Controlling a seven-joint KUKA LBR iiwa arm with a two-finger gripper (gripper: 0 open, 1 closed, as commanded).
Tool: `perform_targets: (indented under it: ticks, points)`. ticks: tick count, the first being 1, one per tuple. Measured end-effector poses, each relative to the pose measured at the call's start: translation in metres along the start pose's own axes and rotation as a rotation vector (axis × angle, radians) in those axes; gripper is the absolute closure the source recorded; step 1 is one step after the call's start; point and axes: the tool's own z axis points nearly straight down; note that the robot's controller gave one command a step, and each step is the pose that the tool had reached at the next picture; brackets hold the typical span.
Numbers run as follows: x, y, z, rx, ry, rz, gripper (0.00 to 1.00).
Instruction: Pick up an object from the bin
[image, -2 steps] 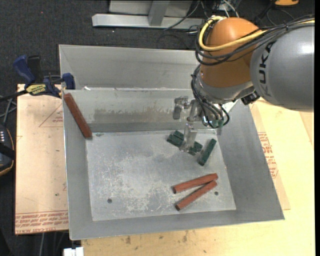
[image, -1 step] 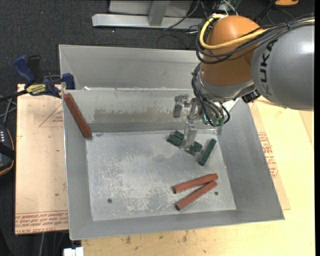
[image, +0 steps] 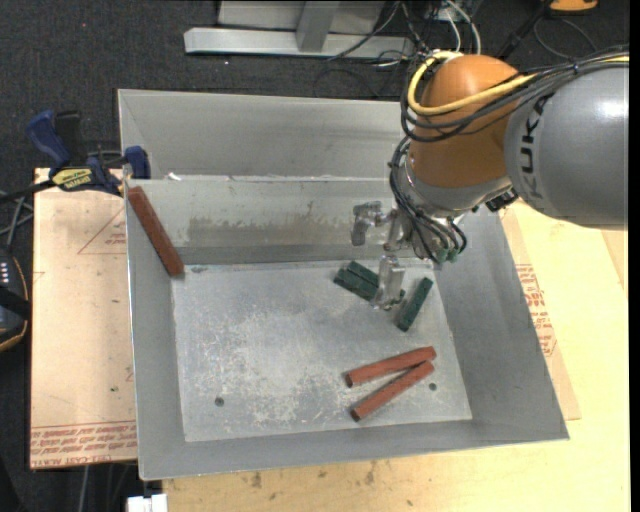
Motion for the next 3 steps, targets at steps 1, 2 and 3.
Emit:
perform_targets:
  ticks: [1,2,3]
  points:
    - [0.0,-0.019,0.11,-0.001,0.005,-0.271,1.0]
    - [0.0,-0.019,0.11,-0.001,0.005,-0.271,1.0]
    - [0.011,-0.04,0.069,0.001,0.002,-0.415,0.0]
